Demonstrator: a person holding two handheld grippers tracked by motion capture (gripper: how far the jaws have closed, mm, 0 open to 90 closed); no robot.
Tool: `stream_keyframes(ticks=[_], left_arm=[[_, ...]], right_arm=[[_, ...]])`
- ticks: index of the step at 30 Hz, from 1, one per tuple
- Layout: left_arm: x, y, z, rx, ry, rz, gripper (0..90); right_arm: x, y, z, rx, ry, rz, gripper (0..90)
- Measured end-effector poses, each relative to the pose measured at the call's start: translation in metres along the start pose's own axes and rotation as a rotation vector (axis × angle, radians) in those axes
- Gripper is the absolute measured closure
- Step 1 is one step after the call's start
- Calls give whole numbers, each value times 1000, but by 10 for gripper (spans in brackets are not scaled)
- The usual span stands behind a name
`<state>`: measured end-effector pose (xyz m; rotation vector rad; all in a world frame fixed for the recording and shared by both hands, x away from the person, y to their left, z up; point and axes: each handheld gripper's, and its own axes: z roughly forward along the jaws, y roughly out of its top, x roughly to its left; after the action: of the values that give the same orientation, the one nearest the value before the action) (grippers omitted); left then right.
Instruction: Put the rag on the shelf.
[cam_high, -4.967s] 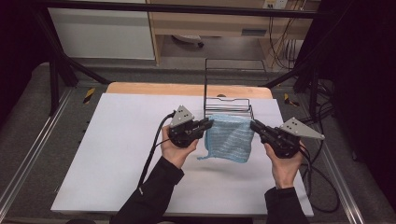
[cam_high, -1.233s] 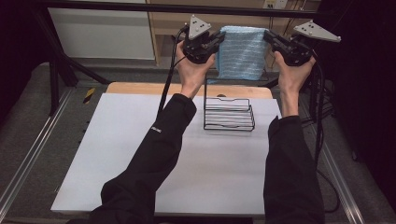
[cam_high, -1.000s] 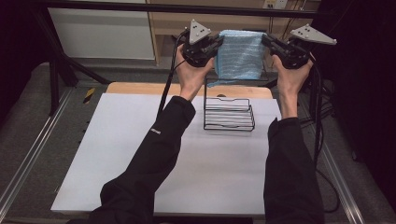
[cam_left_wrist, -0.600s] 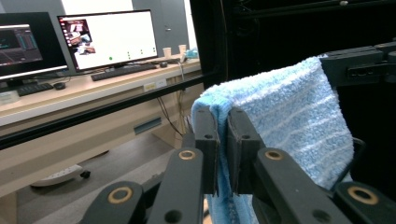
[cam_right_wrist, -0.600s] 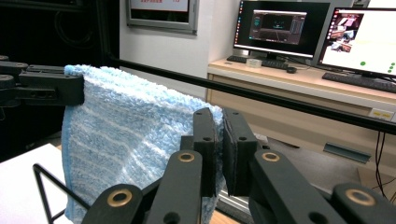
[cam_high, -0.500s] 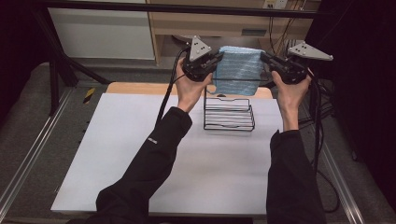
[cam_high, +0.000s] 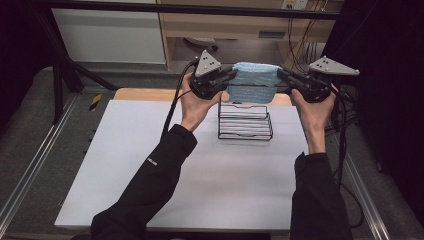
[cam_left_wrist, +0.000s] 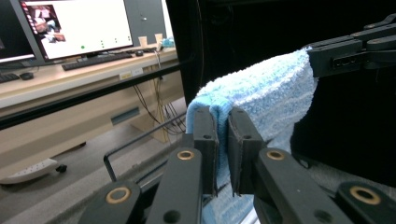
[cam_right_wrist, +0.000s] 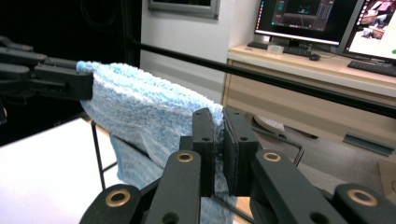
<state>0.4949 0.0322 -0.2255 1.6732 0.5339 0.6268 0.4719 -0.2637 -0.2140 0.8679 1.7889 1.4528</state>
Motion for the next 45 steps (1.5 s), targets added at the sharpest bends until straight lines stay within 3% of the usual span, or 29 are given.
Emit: stream_keyframes(ticks=[21,25,29,32,35,38,40,45], left_arm=[[-15,-20,-4,97,-28,20,823],[-13,-13,-8,106,-34,7,810],[-7,2,-15,99,-24,-13,713],[-2,15,-22,62,-22,-51,642],[2,28,-25,32,-14,-75,628],[2,37,-17,51,-20,-79,675],[0,39,-8,89,-32,-74,717],[-5,31,9,153,-78,-93,844]], right_arm=[[13,-24,-12,59,31,-11,843],[13,-26,-12,58,36,-13,846],[14,-27,-12,66,43,-31,849],[14,-28,-13,67,47,-29,848],[14,-29,-12,73,54,-35,847],[14,-30,-13,70,59,-45,846],[14,-30,-14,66,65,-50,845],[13,-31,-14,70,76,-61,842]])
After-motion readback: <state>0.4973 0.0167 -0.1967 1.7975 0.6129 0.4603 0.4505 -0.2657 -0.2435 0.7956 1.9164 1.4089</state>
